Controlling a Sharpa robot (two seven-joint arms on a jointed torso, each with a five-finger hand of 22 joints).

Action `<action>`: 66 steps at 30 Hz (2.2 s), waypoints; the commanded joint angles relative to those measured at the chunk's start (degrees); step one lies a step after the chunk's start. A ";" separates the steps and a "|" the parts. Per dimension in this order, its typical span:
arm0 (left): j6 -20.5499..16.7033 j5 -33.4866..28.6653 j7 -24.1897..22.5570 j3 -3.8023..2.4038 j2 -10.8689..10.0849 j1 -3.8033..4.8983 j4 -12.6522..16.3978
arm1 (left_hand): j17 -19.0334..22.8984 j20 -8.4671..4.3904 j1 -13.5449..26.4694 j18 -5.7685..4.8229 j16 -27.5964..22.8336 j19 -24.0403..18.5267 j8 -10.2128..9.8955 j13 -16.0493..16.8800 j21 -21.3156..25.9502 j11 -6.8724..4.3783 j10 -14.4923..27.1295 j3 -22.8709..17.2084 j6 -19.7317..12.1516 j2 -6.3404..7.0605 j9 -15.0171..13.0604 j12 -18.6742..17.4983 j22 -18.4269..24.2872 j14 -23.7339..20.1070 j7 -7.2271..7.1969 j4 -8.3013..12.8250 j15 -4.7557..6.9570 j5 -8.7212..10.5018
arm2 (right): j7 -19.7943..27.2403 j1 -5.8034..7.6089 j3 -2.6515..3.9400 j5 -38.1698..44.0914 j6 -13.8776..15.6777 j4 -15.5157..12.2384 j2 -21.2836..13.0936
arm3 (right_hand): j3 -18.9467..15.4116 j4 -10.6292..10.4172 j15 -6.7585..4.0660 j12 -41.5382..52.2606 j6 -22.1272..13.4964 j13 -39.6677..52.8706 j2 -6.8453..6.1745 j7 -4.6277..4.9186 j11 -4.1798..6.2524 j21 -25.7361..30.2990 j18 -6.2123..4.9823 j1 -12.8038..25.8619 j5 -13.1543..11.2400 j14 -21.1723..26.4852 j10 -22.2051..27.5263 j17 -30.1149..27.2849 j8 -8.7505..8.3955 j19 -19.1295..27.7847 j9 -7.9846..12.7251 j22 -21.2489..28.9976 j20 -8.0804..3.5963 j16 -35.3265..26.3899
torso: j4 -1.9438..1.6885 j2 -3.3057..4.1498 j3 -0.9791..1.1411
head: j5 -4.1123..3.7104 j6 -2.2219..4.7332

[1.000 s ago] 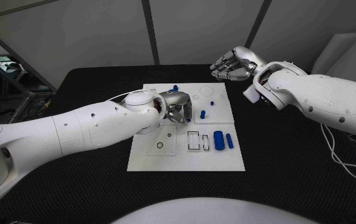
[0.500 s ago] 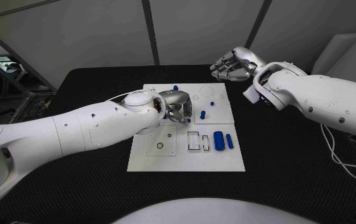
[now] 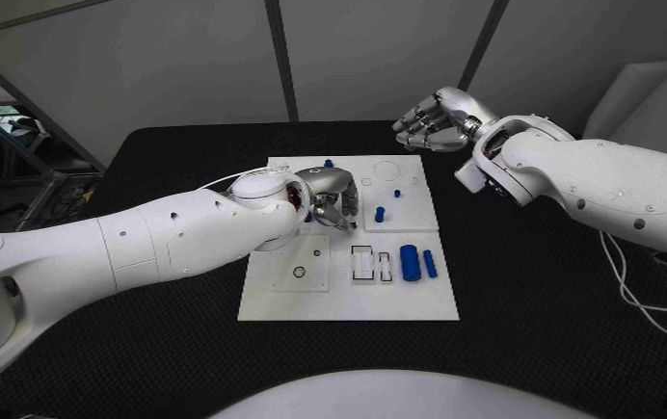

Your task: Assemble the parts on the task board

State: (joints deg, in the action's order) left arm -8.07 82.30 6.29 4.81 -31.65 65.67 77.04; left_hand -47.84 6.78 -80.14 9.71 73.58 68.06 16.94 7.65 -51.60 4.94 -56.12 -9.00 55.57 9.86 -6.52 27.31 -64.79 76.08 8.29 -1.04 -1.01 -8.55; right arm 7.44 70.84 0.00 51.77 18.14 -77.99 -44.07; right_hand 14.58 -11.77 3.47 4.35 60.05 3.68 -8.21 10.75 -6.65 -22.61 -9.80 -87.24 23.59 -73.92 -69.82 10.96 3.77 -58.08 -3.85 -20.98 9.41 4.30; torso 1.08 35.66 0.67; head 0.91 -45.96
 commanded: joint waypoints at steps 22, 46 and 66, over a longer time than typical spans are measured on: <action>3.78 0.57 5.38 -0.01 1.45 -0.53 -1.30 | -0.23 -0.29 -1.43 -1.25 1.40 0.35 2.41 1.05 0.17 -0.61 1.00 1.74 1.94 -2.83 -0.90 2.58 -0.58 0.05 -1.74 0.02 0.63 -0.14 | 0.06 0.08 0.03 0.12 -0.60 0.08 0.23 | 0.23 0.35 0.13 0.23 0.48 0.01 0.07 -0.03 -0.05 -0.53 -0.36 0.22 0.12 -0.49 -0.23 0.02 0.21 0.06 -0.01 -0.21 -0.19 0.01 | 0.02 -0.01 0.01 | 0.01 -0.04; 3.12 1.81 5.50 0.05 2.13 -0.62 -2.03 | -0.33 -0.56 -4.47 -1.41 2.21 0.79 2.19 0.59 -0.51 -0.76 0.71 -1.24 2.12 -5.13 -0.53 2.60 -1.53 0.16 -1.52 1.47 0.84 -0.57 | -0.04 0.07 0.03 0.12 -0.63 0.07 0.30 | 0.31 0.34 0.14 0.21 0.48 0.01 0.13 -0.02 -0.07 -0.59 -0.35 0.35 0.16 -0.50 -0.22 0.01 0.19 0.11 -0.01 -0.28 -0.19 -0.01 | 0.03 -0.02 0.02 | -0.12 -0.06; -3.34 2.35 0.23 0.08 1.72 -0.63 -1.51 | 0.08 -1.16 -1.59 -2.09 3.41 2.96 0.61 -1.50 -4.37 -1.29 -2.72 -13.50 4.99 -1.92 0.59 0.66 -5.31 1.35 -1.50 1.39 1.39 -2.47 | -0.08 0.06 0.03 0.12 -0.52 0.08 0.36 | 0.39 0.27 0.19 0.14 0.43 0.00 0.12 0.01 -0.11 -0.66 -0.30 0.74 0.22 -0.46 -0.14 -0.02 0.14 0.27 0.01 -0.39 -0.17 -0.09 | -0.02 -0.05 -0.02 | 0.06 -0.06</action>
State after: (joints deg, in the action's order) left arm -9.27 84.04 8.40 4.92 -29.87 64.96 75.40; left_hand -47.74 5.60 -81.74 7.96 76.78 70.72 17.78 6.21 -55.82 3.65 -58.56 -22.31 60.11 7.55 -5.89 28.17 -70.04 77.01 6.85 0.40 0.32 -10.84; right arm 7.22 70.81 0.00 51.78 17.77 -77.87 -43.75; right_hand 14.74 -11.62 3.68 4.35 60.05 3.68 -7.97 10.75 -6.65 -23.01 -9.80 -87.00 23.59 -74.12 -69.81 10.96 3.77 -58.08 -3.85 -21.29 9.41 4.30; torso 1.07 35.62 0.64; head 0.94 -46.01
